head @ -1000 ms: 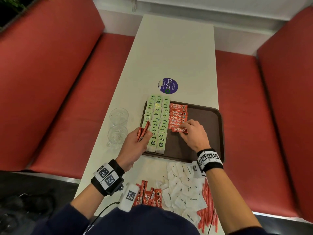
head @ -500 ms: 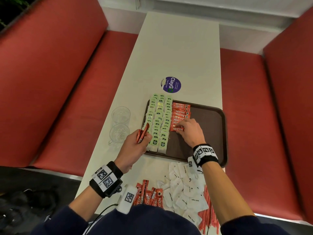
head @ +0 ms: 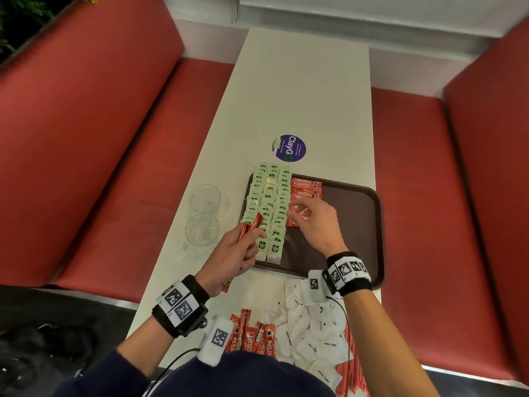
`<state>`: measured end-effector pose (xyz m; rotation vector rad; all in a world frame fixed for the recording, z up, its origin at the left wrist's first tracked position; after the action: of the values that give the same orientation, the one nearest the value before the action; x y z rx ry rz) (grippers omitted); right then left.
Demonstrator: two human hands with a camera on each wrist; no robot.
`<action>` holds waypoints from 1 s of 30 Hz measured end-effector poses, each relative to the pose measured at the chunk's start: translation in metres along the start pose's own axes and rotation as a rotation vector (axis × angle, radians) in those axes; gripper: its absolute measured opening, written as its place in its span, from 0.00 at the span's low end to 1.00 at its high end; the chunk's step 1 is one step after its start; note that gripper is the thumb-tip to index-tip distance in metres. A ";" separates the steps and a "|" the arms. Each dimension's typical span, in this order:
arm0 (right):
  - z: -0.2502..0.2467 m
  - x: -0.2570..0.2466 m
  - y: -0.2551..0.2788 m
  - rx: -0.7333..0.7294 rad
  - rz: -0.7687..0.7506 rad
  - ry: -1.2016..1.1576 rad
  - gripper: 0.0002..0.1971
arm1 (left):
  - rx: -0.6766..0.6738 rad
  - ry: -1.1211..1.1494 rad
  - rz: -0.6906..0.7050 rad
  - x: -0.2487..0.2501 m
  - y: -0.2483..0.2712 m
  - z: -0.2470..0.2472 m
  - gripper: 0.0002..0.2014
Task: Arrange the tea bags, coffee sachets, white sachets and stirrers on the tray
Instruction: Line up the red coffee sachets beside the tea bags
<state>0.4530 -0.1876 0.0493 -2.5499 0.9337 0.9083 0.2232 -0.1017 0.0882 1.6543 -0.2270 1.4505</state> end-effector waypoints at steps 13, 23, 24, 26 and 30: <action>-0.045 -0.079 0.043 -0.199 0.131 -0.586 0.07 | 0.026 -0.290 0.242 0.016 0.000 -0.009 0.13; -0.046 -0.067 0.066 -0.084 0.018 -0.343 0.12 | 0.193 -0.181 0.253 0.014 -0.005 -0.016 0.11; -0.043 -0.069 0.069 -0.058 -0.059 -0.246 0.14 | 0.200 -0.208 0.261 0.014 -0.006 -0.016 0.11; -0.036 -0.072 0.076 -0.013 -0.192 -0.057 0.16 | 0.199 -0.243 0.269 0.014 -0.006 -0.012 0.11; -0.031 -0.072 0.083 0.108 -0.314 0.166 0.14 | 0.156 -0.278 0.239 0.010 -0.009 -0.004 0.10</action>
<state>0.3703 -0.2290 0.1160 -2.6069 0.5800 0.5494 0.2293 -0.0897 0.0921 2.0124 -0.4914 1.4365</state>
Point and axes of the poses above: each hand's wrist, its own y-axis away from the middle knuckle, its own z-axis out of the palm, x = y × z, the point moved 4 cm from there along -y, towards the middle knuckle, and after that the axes turned 5 degrees about x, right-handed, at the moved point
